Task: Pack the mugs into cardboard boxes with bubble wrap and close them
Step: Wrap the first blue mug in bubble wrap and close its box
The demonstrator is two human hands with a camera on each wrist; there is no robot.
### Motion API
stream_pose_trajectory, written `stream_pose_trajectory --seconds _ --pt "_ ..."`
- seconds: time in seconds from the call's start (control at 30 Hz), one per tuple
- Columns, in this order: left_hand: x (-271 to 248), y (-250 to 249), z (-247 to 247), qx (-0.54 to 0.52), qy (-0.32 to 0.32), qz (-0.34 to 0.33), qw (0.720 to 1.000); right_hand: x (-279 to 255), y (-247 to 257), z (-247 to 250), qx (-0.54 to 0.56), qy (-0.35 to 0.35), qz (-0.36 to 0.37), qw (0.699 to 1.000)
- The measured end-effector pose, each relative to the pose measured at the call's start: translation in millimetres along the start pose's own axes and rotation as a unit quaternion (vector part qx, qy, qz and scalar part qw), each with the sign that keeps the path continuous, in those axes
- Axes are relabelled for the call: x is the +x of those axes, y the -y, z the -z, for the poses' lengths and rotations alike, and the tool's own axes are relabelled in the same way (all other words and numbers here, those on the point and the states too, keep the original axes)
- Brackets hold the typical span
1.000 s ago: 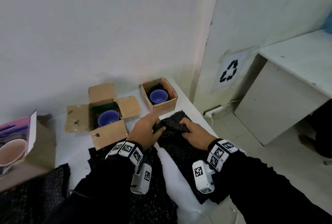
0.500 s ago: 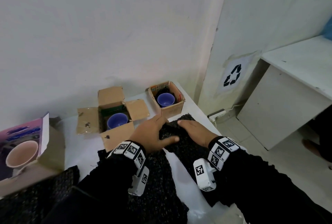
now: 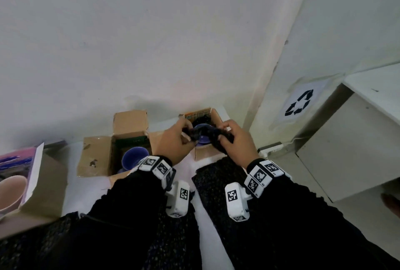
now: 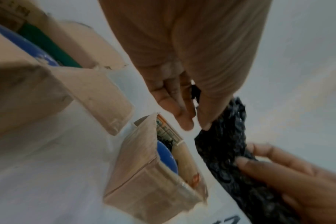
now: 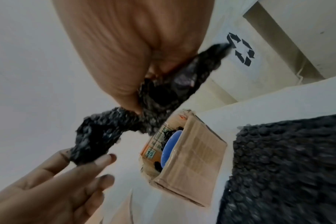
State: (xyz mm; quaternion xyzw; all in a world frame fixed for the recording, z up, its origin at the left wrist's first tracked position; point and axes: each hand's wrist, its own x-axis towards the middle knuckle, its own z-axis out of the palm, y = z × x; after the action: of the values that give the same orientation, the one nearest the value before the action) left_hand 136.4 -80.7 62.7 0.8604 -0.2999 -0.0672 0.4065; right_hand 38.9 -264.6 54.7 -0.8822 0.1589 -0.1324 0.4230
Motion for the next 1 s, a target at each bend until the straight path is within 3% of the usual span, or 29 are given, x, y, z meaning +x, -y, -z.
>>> stream_pose_trajectory --seconds 0.1,0.17,0.23,0.33,0.57,0.67,0.8,0.9,1.0 --pt "21 6 0 -0.075 -0.04 0.049 0.995 27 3 -8 0.006 -0.093 -0.037 0.995" --pt "33 11 -2 -0.07 -0.072 0.089 0.991 43 6 -19 0.011 -0.097 -0.059 0.993" --pt "43 19 -5 -0.032 -0.092 0.12 0.988 55 7 -33 0.003 -0.074 -0.069 0.995" --pt "53 34 -12 0.009 -0.07 0.144 0.987 66 4 -55 -0.046 -0.025 -0.058 0.997" --pt "65 44 -20 0.058 -0.079 0.103 0.99 68 -9 -77 -0.1 0.132 0.035 0.986" --pt "69 44 -24 0.089 -0.058 0.081 0.991 68 -15 -74 -0.136 0.138 0.06 0.979" --pt "67 42 -31 0.257 -0.038 0.028 0.965 73 -17 -67 -0.192 0.191 0.061 0.961" --pt "65 39 -34 0.3 -0.055 0.083 0.949 77 -12 -66 -0.249 0.203 0.06 0.945" --pt "72 35 -31 0.235 -0.005 0.133 0.963 75 -10 -72 -0.243 0.161 0.055 0.955"
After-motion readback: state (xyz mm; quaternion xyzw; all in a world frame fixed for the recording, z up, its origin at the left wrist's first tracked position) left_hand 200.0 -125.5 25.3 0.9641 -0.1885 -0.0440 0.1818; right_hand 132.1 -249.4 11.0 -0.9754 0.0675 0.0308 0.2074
